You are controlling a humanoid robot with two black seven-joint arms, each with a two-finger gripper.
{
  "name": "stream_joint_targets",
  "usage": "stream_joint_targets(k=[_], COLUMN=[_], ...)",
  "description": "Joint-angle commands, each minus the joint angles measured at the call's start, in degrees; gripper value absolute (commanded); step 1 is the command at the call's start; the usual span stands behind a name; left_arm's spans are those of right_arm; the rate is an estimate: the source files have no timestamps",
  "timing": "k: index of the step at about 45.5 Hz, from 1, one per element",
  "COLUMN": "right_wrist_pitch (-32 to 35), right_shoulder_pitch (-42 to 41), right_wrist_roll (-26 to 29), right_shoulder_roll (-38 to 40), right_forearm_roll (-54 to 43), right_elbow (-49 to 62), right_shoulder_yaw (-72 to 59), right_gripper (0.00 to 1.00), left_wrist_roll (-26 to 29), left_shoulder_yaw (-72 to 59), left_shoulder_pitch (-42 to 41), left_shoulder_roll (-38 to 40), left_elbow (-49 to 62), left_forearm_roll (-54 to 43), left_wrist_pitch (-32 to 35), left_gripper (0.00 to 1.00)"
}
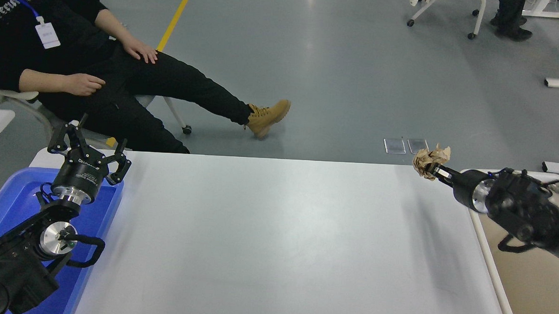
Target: Clean the table surface
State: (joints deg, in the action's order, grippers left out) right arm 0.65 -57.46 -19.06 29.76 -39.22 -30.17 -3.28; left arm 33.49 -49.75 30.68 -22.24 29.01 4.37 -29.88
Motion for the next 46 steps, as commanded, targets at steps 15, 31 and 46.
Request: stream_joint_targets(k=[15, 31, 46], right_wrist_pitch=[5.42, 4.63, 4.45], right_shoulder_pitch=[-2.48, 1.29, 10.25], right_wrist_roll=[0.25, 6.03, 7.19], right_shoulder_roll=[9.27, 6.54, 1.54], right_forearm_roll=[11.97, 16.63, 15.58], right_elbow=[13.28, 27.44, 28.50], right_shoulder_yaw=[16.91, 16.20, 3.13], right_gripper=[0.00, 0.00, 0.00], left_wrist_roll=[-0.01, -0.01, -0.01], left_shoulder_yaw=[0.00, 0.00, 0.00], left_shoulder_pitch=[0.00, 0.00, 0.00], left_shoulder_roll=[0.00, 0.00, 0.00], left_elbow=[0.00, 0.00, 0.00], left_forearm_roll=[0.03, 0.03, 0.03], left_wrist_pitch=[0.00, 0.00, 0.00], left_gripper=[1.00, 1.00, 1.00])
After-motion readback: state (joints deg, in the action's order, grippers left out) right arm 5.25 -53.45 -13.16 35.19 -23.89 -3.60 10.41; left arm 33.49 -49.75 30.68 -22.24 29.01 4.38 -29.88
